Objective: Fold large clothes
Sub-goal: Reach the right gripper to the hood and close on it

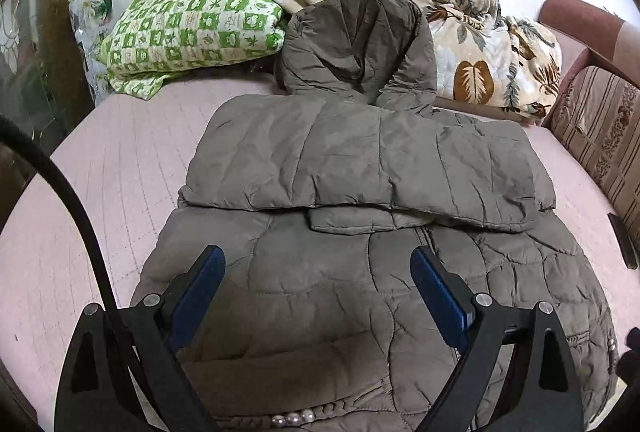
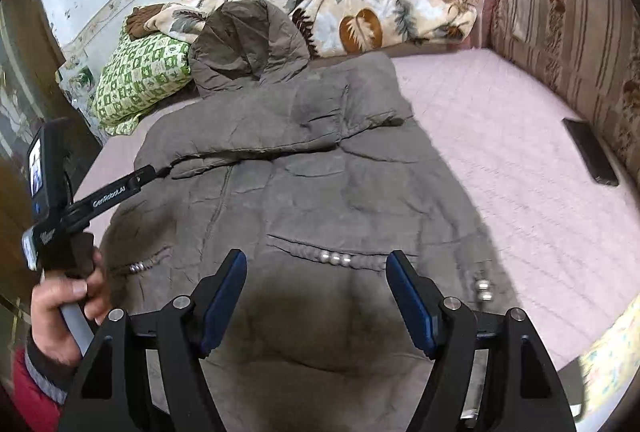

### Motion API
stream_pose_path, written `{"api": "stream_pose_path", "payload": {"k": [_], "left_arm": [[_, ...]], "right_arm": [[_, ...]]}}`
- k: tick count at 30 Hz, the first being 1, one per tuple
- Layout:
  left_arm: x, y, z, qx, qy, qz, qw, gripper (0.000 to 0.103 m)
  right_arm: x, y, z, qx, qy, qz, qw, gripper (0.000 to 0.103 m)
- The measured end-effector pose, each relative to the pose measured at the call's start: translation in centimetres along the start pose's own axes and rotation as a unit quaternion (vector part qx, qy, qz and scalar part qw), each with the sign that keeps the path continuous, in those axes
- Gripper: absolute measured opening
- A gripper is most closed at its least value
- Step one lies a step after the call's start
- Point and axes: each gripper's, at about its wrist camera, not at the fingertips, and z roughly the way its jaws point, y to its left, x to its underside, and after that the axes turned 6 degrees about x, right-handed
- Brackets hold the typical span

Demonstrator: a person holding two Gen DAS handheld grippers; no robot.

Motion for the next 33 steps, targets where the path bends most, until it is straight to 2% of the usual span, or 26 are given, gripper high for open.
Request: {"api": "stream_pose_path", "payload": {"k": [4, 7, 12, 18, 20, 25, 28, 31, 33], "left_arm": [[-0.2, 0.4, -0.1, -0.020, -0.006, 0.010, 0.9997, 0.093], [-1.5, 1.2, 0.7, -0.025, -0.005, -0.007, 0.9996, 0.093], [-3.5, 2.4, 3.5, -0.030, 0.015, -0.020, 0.9993, 0.093], [-3.8, 5.0, 4.2, -0.033, 0.017, -0.046, 0.9982, 0.093], [-3.7, 5.4, 4.5, -0.037, 0.020, -0.049, 0.9979, 0.093], [-3.9, 5.2, 4.2, -0.048, 0.005, -0.029, 0.9984, 0.093], [-3.9, 5.3, 4.0, -0.048, -0.001, -0.028, 0.9984, 0.093], [-3.9, 5.5, 4.1, -0.047, -0.004, -0.036, 0.9982, 0.093], [-3.8, 5.7, 4.2, -0.059, -0.009, -0.045, 0.9972, 0.093]], "right_arm": [[-1.3, 1.7, 0.9, -0.006, 0.004, -0.022, 1.000, 0.076], [-3.7, 2.9, 0.9, -0.014, 0.000, -0.046, 0.999, 0.076], [-10.6, 5.5, 0.9, -0.007, -0.024, -0.081, 0.996, 0.076], [-20.9, 12.0, 2.4, -0.018, -0.048, -0.138, 0.989, 0.082], [-24.8, 13.5, 4.2, -0.032, -0.044, -0.124, 0.991, 0.083], [-33.4, 15.5, 10.0, -0.070, -0.018, -0.010, 0.997, 0.084], [-36.6, 16.6, 14.0, -0.079, 0.004, 0.062, 0.995, 0.084], [-38.3, 17.1, 17.5, -0.090, 0.020, 0.119, 0.989, 0.084], [-39.4, 17.7, 20.0, -0.090, 0.024, 0.144, 0.985, 0.084]]}}
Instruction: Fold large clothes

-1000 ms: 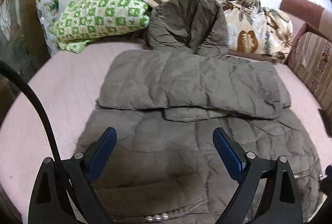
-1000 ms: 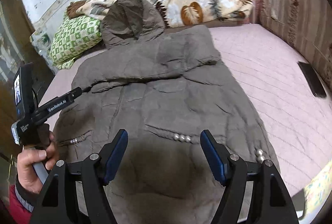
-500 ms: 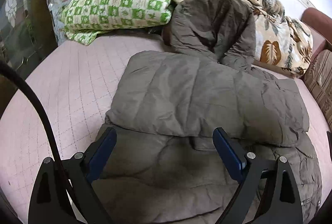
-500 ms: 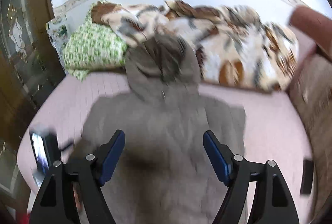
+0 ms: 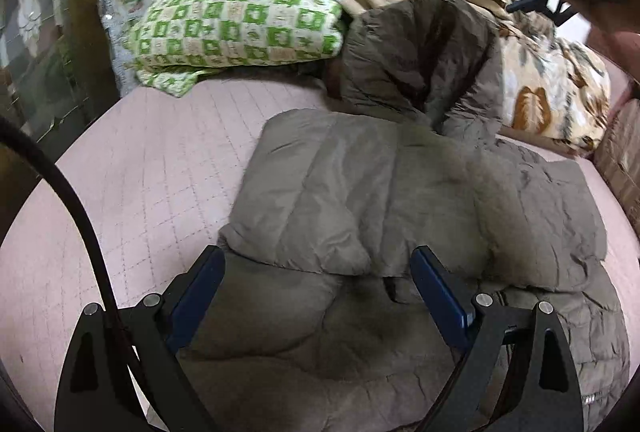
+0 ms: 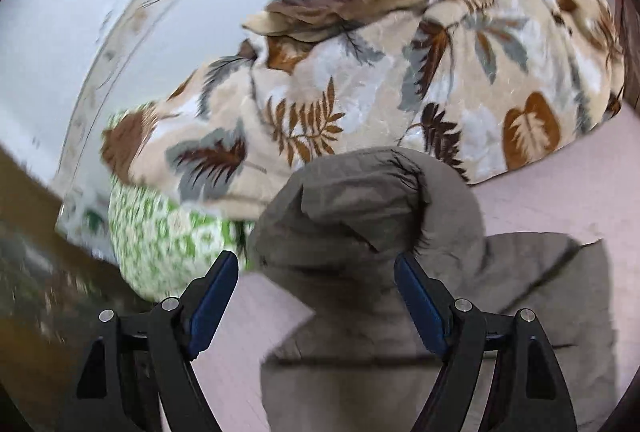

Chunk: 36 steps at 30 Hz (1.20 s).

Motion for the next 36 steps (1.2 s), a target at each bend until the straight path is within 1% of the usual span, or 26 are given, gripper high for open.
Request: {"api": "stream_pose_path", "payload": {"k": [2, 4, 6, 8, 10, 11, 12, 13, 14, 15, 16, 19, 22, 24, 26, 28, 30, 32, 33, 34, 36], "left_arm": [[-0.1, 0.2, 0.3, -0.002, 0.002, -0.002, 1.0000, 0.093], [0.0, 0.4, 0.4, -0.003, 0.004, -0.004, 1.0000, 0.093], [0.0, 0.6, 0.5, -0.005, 0.009, -0.004, 0.9999, 0.093], [0.1, 1.0, 0.6, -0.007, 0.006, -0.006, 0.9999, 0.093], [0.2, 1.0, 0.9, -0.009, 0.010, -0.004, 0.9999, 0.093], [0.2, 1.1, 1.1, -0.007, 0.014, -0.006, 0.9999, 0.093], [0.2, 1.1, 1.2, -0.006, 0.014, -0.007, 0.9999, 0.093], [0.2, 1.0, 1.2, -0.005, 0.015, -0.006, 0.9999, 0.093], [0.2, 0.8, 1.3, -0.007, 0.016, -0.003, 0.9998, 0.093], [0.2, 0.8, 1.3, -0.007, 0.016, -0.002, 0.9998, 0.093], [0.2, 0.8, 1.3, -0.005, 0.015, -0.003, 0.9999, 0.093], [0.1, 0.7, 1.0, -0.001, 0.012, -0.004, 0.9999, 0.093], [0.0, 1.0, 0.5, 0.001, 0.008, -0.009, 0.9999, 0.093], [-0.2, 1.4, 0.2, 0.002, 0.006, -0.016, 0.9998, 0.093], [-0.4, 2.0, 0.0, 0.001, 0.003, -0.025, 0.9997, 0.093], [-0.6, 2.7, -0.2, -0.001, 0.002, -0.035, 0.9994, 0.093], [-0.6, 3.4, -0.3, 0.001, 0.003, -0.048, 0.9989, 0.093], [-0.6, 4.0, -0.4, 0.003, 0.004, -0.057, 0.9983, 0.093], [-0.6, 4.2, -0.4, 0.004, 0.006, -0.060, 0.9982, 0.093], [-0.6, 4.2, -0.4, 0.004, 0.006, -0.061, 0.9981, 0.093], [-0.6, 4.2, -0.5, 0.003, 0.005, -0.060, 0.9982, 0.093]], "right_arm": [[-1.1, 0.2, 2.0, 0.001, -0.003, 0.015, 1.000, 0.084], [-1.9, 0.0, 3.5, -0.010, -0.010, 0.038, 0.999, 0.084], [-2.7, -0.9, 5.0, -0.015, -0.021, 0.072, 0.997, 0.084], [-3.4, -1.7, 6.6, -0.019, -0.022, 0.096, 0.995, 0.084], [-3.8, -2.1, 8.2, -0.005, -0.013, 0.104, 0.995, 0.082], [-3.9, -2.2, 8.9, -0.003, -0.008, 0.101, 0.995, 0.075], [-3.8, -2.3, 9.3, -0.013, -0.007, 0.099, 0.995, 0.039], [-3.6, -2.4, 9.6, -0.028, -0.003, 0.098, 0.995, 0.019], [-3.4, -2.6, 9.6, -0.034, -0.002, 0.097, 0.995, 0.018], [-3.0, -2.6, 9.3, -0.038, -0.009, 0.092, 0.995, 0.011], [-2.7, -2.6, 8.9, -0.039, -0.015, 0.085, 0.996, 0.008], [-1.5, -2.5, 6.8, -0.041, -0.028, 0.062, 0.997, 0.005], [-0.1, -2.4, 3.8, -0.047, -0.036, 0.038, 0.998, 0.005], [1.2, -2.5, 1.1, -0.058, -0.039, 0.023, 0.997, 0.005], [2.7, -2.5, -2.2, -0.057, -0.051, -0.004, 0.997, 0.004], [4.3, -3.0, -5.0, -0.068, -0.055, -0.016, 0.996, 0.004], [6.8, -3.8, -8.0, -0.071, -0.059, -0.034, 0.995, 0.004], [9.1, -4.7, -10.1, -0.079, -0.059, -0.045, 0.994, 0.004], [10.7, -5.3, -11.0, -0.076, -0.057, -0.052, 0.994, 0.004], [12.2, -5.9, -11.6, -0.077, -0.054, -0.057, 0.994, 0.002], [16.1, -7.8, -12.3, -0.080, -0.046, -0.055, 0.994, 0.002]]}}
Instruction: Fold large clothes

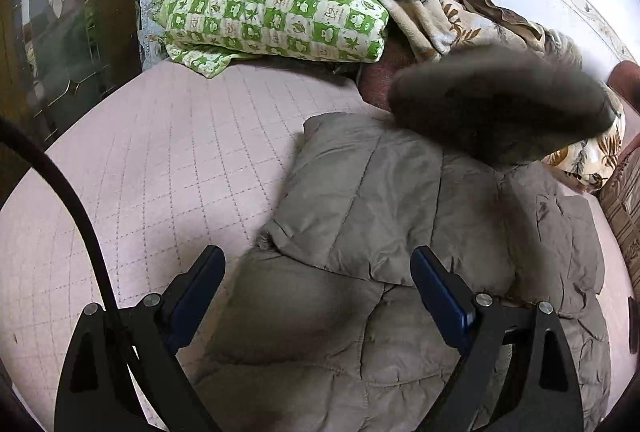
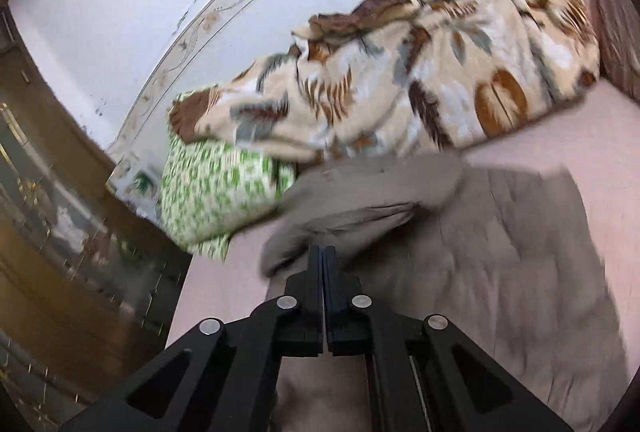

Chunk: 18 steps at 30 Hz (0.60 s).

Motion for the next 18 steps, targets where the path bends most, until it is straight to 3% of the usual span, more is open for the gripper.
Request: {"api": "stream_pose_path", "payload": {"k": [4, 6, 11, 12, 14, 15, 16, 18], "left_arm": [[0.2, 0.0, -0.4, -0.001, -0.003, -0.001, 1.0000, 0.093], [0.3, 0.1, -0.4, -0.001, -0.002, -0.001, 1.0000, 0.093], [0.4, 0.4, -0.7, -0.007, -0.005, 0.001, 1.0000, 0.093], [0.3, 0.5, -0.5, -0.007, -0.004, -0.002, 1.0000, 0.093], [0.2, 0.6, -0.2, -0.006, -0.001, -0.007, 1.0000, 0.093], [0.1, 0.6, -0.1, -0.006, 0.000, -0.006, 1.0000, 0.093], [0.0, 0.6, 0.0, -0.006, 0.000, -0.005, 1.0000, 0.093], [-0.1, 0.3, 0.2, -0.005, 0.000, 0.000, 1.0000, 0.093]], "right_arm": [[7.2, -2.6, -0.7, 0.006, 0.023, 0.014, 1.000, 0.002], [9.3, -3.6, 0.2, 0.009, 0.040, 0.015, 0.999, 0.002], [8.1, -4.4, 1.8, -0.002, 0.052, 0.057, 0.997, 0.004], [7.4, -4.5, 2.4, -0.002, 0.052, 0.062, 0.997, 0.007], [6.2, -4.7, 4.0, 0.005, 0.055, 0.076, 0.996, 0.029], [5.6, -5.0, 5.0, 0.007, 0.061, 0.093, 0.994, 0.048], [5.1, -5.5, 6.4, 0.006, 0.064, 0.120, 0.991, 0.056], [4.1, -6.2, 8.6, 0.010, 0.059, 0.145, 0.988, 0.056]]}}
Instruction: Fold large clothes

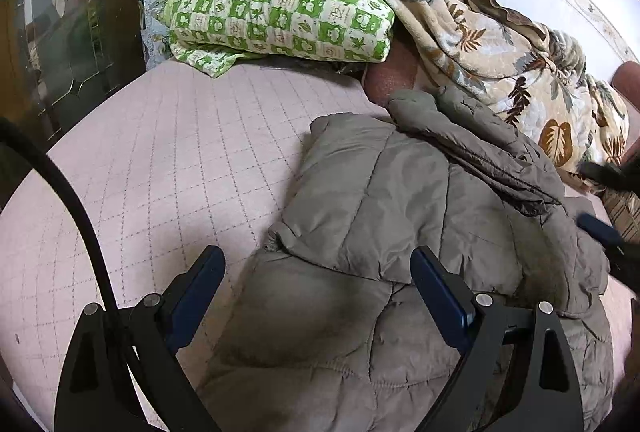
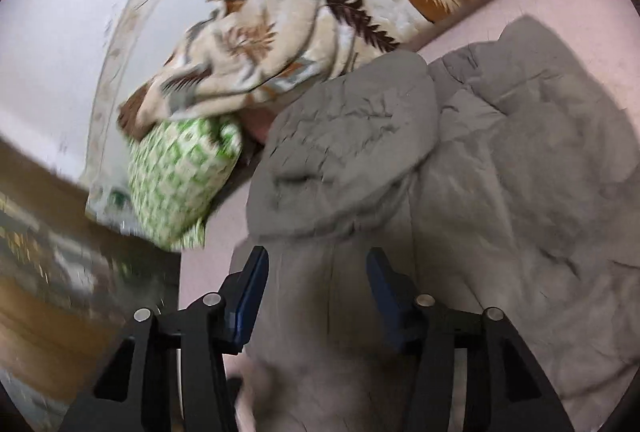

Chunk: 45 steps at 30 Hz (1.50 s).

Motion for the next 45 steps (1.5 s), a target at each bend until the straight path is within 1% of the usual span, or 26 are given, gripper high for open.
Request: {"api": "stream_pose_path", "payload": {"k": [1, 3, 5, 6, 7, 8, 9, 10, 14, 18, 20, 21, 23, 25, 27, 29, 30, 31, 33, 35, 36, 38, 40, 42, 44, 45], "left_arm": [[0.0, -0.1, 0.0, 0.002, -0.001, 0.002, 1.0000, 0.093], [0.0, -0.3, 0.2, 0.002, 0.001, 0.006, 1.0000, 0.093], [0.0, -0.5, 0.4, 0.005, 0.004, 0.008, 1.0000, 0.093], [-0.1, -0.6, 0.5, 0.005, 0.005, 0.009, 0.9999, 0.093], [-0.1, -0.6, 0.5, 0.006, 0.005, 0.010, 0.9999, 0.093], [-0.1, -0.6, 0.6, 0.006, 0.006, 0.011, 0.9999, 0.093], [-0.1, -0.6, 0.6, 0.006, 0.005, 0.010, 0.9999, 0.093], [-0.2, -0.5, 0.5, 0.005, 0.004, 0.008, 0.9999, 0.093], [-0.2, -0.3, 0.3, 0.009, 0.002, 0.003, 1.0000, 0.093], [0.0, -0.5, 0.1, 0.008, 0.002, 0.008, 0.9999, 0.093], [0.1, -0.6, 0.1, 0.006, 0.003, 0.009, 0.9999, 0.093], [0.1, -0.6, 0.1, 0.006, 0.003, 0.009, 0.9999, 0.093], [0.2, -0.7, 0.2, 0.004, 0.003, 0.010, 0.9999, 0.093], [0.2, -0.7, 0.2, 0.006, 0.004, 0.012, 0.9999, 0.093], [0.3, -1.0, 0.3, 0.004, 0.005, 0.018, 0.9998, 0.093], [0.4, -1.0, 0.3, 0.003, 0.005, 0.023, 0.9997, 0.093], [0.3, -1.0, 0.2, 0.005, 0.004, 0.022, 0.9997, 0.093], [0.3, -1.0, 0.2, 0.005, 0.003, 0.022, 0.9998, 0.093], [0.2, -0.9, 0.3, 0.004, 0.003, 0.020, 0.9998, 0.093], [0.1, -0.9, 0.6, 0.006, 0.007, 0.016, 0.9998, 0.093], [0.1, -1.0, 0.7, 0.007, 0.009, 0.015, 0.9998, 0.093], [0.0, -1.0, 0.7, 0.006, 0.009, 0.015, 0.9998, 0.093], [0.0, -1.0, 0.5, 0.005, 0.005, 0.013, 0.9999, 0.093], [0.0, -1.0, 0.3, 0.003, 0.003, 0.013, 0.9999, 0.093], [0.0, -1.0, 0.3, -0.002, 0.002, 0.016, 0.9999, 0.093], [0.0, -0.9, 0.4, -0.004, 0.003, 0.016, 0.9999, 0.093]], "right_arm": [[-0.6, -0.2, 0.7, 0.004, -0.004, 0.011, 1.000, 0.057], [-1.9, -1.1, 3.0, 0.002, 0.001, 0.055, 0.998, 0.057], [-2.8, -1.7, 4.9, 0.017, 0.008, 0.070, 0.997, 0.057], [-3.1, -2.0, 5.6, 0.016, 0.010, 0.077, 0.997, 0.040], [-3.3, -2.4, 6.4, 0.006, 0.020, 0.085, 0.996, 0.012], [-3.4, -2.3, 6.7, 0.011, 0.028, 0.084, 0.996, 0.011], [-3.2, -2.1, 6.2, 0.015, 0.021, 0.076, 0.997, 0.010], [-3.0, -1.5, 5.1, 0.009, 0.007, 0.057, 0.998, 0.009], [-1.6, 1.9, -0.2, -0.011, -0.024, -0.021, 0.999, 0.008], [-0.2, 2.4, -4.5, -0.020, -0.034, -0.040, 0.998, 0.008], [0.7, 1.5, -5.2, -0.009, -0.031, -0.041, 0.999, 0.008], [1.3, 0.6, -5.0, 0.005, -0.025, -0.038, 0.999, 0.008], [2.4, -1.5, -3.0, 0.040, -0.002, -0.032, 0.999, 0.008], [3.1, -3.8, 0.4, 0.063, 0.022, -0.027, 0.997, 0.009], [3.7, -5.5, 3.0, 0.063, 0.034, -0.036, 0.997, 0.009], [3.8, -5.9, 2.8, 0.051, 0.020, -0.035, 0.998, 0.013], [3.7, -5.6, 2.4, 0.052, 0.023, -0.042, 0.997, 0.019], [3.7, -5.2, 1.9, 0.052, 0.028, -0.051, 0.997, 0.029], [3.6, -4.7, 0.8, 0.056, 0.040, -0.067, 0.995, 0.038], [3.7, -4.1, -0.9, 0.058, 0.047, -0.082, 0.994, 0.039], [3.8, -3.6, -1.6, 0.057, 0.042, -0.093, 0.993, 0.039], [4.0, -2.1, -3.5, 0.061, 0.013, -0.124, 0.990, 0.039], [3.8, 0.0, -4.6, 0.047, -0.019, -0.156, 0.986, 0.039], [3.2, 3.0, -4.0, 0.049, -0.043, -0.200, 0.978, 0.039], [2.8, 5.1, -2.2, 0.055, -0.060, -0.225, 0.971, 0.039], [2.6, 5.8, -0.8, 0.060, -0.053, -0.234, 0.969, 0.039]]}}
